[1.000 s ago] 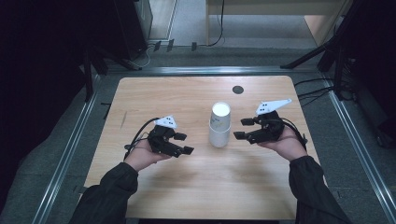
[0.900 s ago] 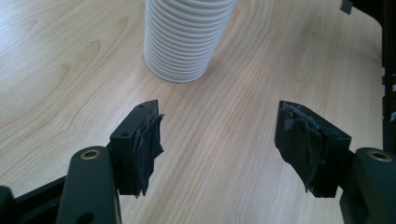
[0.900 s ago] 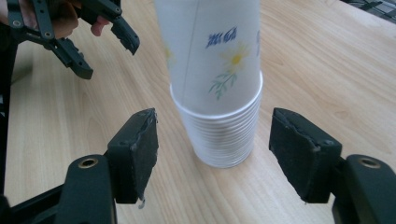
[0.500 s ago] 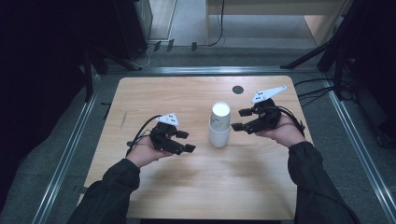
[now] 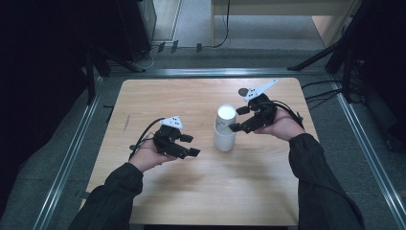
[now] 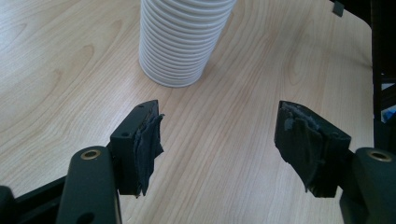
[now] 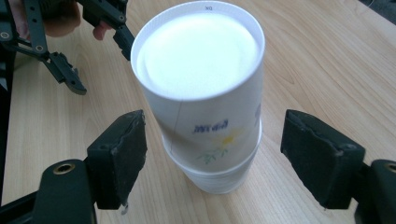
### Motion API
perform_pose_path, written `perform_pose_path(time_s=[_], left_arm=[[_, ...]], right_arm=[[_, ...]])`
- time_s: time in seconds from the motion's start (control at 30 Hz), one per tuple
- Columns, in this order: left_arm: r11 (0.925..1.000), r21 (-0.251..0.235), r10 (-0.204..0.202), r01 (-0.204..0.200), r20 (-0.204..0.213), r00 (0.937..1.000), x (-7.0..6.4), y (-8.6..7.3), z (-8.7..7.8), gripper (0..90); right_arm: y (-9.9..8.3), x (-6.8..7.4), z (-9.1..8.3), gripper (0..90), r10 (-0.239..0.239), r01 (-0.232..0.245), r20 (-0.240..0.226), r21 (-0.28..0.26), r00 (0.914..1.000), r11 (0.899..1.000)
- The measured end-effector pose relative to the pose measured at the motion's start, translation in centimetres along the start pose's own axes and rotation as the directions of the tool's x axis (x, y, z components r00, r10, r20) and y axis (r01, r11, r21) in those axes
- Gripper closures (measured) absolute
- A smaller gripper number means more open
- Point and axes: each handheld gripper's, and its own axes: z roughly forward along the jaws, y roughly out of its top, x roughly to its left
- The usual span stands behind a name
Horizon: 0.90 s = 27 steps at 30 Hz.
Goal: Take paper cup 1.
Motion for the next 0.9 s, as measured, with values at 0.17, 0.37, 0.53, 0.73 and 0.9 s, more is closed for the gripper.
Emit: perform_pose_path(time_s=[0.17, 0.37, 0.53, 0.73, 0.9], left_arm=[[1.0000, 0.003, 0.006, -0.006, 0.001, 1.0000, -0.1, 0.0, 0.0, 31.5], [0.9999, 0.005, 0.010, -0.010, 0.008, 0.9999, -0.1, 0.0, 0.0, 31.1], [0.9998, 0.009, 0.017, -0.017, 0.008, 0.9998, -0.2, 0.0, 0.1, 30.8], [0.9997, 0.012, 0.021, -0.022, 0.010, 0.9997, -0.3, 0.0, 0.1, 30.8], [0.9995, 0.015, 0.027, -0.027, 0.011, 0.9996, -0.4, 0.0, 0.1, 30.7]], right_arm=[[1.5, 0.1, 0.6, 22.2, -0.032, 0.033, -0.003, 0.065, 0.9995, 0.997], [2.9, 0.4, 1.5, 21.0, -0.073, 0.073, -0.005, 0.175, 0.9973, 0.982], [3.8, 0.6, 2.0, 20.9, -0.093, 0.090, -0.001, 0.248, 0.9957, 0.965], [5.3, 0.8, 2.5, 22.6, -0.107, 0.107, -0.015, 0.274, 0.9942, 0.956], [6.1, 1.1, 2.7, 24.8, -0.116, 0.116, -0.020, 0.314, 0.9931, 0.942]])
